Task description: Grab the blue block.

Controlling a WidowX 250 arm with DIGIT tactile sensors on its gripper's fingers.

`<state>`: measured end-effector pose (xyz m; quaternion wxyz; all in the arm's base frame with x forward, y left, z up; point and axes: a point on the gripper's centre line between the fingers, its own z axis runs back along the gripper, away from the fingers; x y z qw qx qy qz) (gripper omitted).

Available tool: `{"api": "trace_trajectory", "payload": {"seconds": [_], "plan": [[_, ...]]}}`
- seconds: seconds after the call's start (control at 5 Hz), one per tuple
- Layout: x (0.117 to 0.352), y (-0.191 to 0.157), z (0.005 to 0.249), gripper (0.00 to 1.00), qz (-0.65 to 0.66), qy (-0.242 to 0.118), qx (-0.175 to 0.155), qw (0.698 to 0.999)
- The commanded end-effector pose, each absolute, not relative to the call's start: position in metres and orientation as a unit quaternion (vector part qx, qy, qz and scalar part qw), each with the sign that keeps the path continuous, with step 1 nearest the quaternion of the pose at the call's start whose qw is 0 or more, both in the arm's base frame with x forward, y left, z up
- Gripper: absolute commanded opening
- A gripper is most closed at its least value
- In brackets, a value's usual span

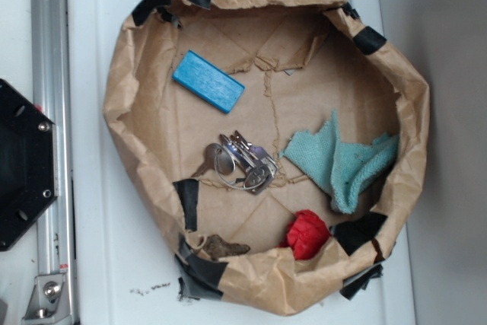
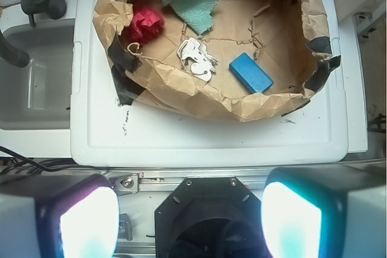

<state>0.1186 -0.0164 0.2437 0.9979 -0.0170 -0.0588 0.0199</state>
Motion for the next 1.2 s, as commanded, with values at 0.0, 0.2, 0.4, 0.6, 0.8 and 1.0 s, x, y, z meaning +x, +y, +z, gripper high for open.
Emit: {"api": "trace_trajectory", "payload": {"seconds": [0.0,0.2,0.4,0.6,0.8,1.0], "plan": [[0.119,-0.016,0.244,1.0,0.02,-0.059,-0.017,0.998],[0.169,-0.005,0.209,1.0,0.015,-0.049,0.057,0.997],[0.219,0.013,0.179,1.0,-0.038,-0.043,0.023,0.998],[0.236,0.015,0.15,1.0,-0.108,-0.041,0.004,0.993],[0.237,0.027,0.12,1.0,-0.14,-0.001,0.013,0.99],[0.229,0.028,0.092,1.0,-0.193,0.029,0.031,0.98]]}}
